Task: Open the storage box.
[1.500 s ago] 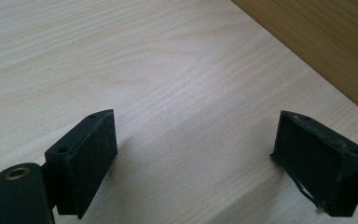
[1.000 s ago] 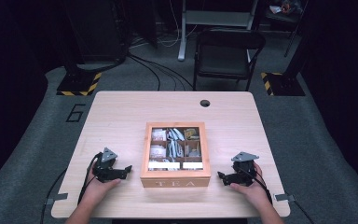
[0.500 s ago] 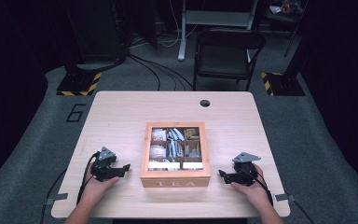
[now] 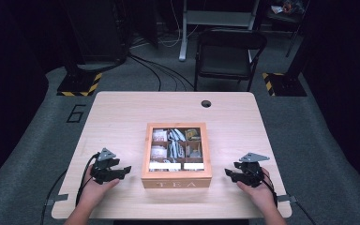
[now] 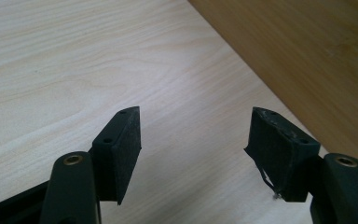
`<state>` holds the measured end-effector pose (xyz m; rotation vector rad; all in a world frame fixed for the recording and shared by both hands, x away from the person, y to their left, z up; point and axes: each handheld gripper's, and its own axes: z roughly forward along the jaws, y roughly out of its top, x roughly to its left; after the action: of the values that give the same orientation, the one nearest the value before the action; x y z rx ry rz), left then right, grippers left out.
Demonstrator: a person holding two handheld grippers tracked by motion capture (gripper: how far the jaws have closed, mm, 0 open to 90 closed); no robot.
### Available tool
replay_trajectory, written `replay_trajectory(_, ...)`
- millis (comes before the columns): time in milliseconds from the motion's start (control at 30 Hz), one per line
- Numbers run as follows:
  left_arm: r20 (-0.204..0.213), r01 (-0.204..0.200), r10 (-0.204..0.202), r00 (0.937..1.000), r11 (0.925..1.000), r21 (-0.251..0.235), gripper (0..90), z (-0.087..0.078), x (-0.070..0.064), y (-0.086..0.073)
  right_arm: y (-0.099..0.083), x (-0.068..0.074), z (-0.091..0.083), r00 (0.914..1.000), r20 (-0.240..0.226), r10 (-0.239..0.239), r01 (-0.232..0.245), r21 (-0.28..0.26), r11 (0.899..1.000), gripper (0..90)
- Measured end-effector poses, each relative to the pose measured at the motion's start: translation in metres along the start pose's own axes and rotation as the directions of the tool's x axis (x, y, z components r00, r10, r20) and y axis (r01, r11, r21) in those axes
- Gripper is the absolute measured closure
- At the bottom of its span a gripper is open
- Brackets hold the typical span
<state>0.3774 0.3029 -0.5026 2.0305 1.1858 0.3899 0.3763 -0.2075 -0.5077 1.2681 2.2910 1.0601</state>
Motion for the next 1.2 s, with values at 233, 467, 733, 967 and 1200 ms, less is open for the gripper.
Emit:
replay_trajectory(233,0.027,0.002,-0.002,0.9996,0.9999,-0.011,32.0,-0.011,-0.007,0.005,0.004,0.008,-0.008,0.999,0.0,-0.045,0.045,-0.016,0.999,43.7)
replay_trajectory(467,0.039,-0.019,0.021,0.999,0.9986,-0.05,33.1,-0.027,-0.02,0.026,0.02,0.023,-0.025,0.9958,-0.036,-0.084,0.082,-0.052,0.995,42.8)
replay_trajectory(733,0.069,-0.018,0.023,0.9974,0.998,-0.06,35.7,-0.042,-0.034,0.038,0.033,0.034,-0.036,0.9914,-0.065,-0.114,0.111,-0.047,0.993,43.6)
replay_trajectory(967,0.097,-0.048,0.055,0.9938,0.9962,-0.072,36.3,-0.052,-0.047,0.036,0.035,0.044,-0.043,0.9873,-0.107,-0.118,0.112,-0.063,0.992,41.6)
replay_trajectory(1200,0.118,-0.086,0.094,0.9885,0.9937,-0.071,36.3,-0.056,-0.059,0.03,0.036,0.055,-0.046,0.9808,-0.131,-0.144,0.135,-0.074,0.988,40.9)
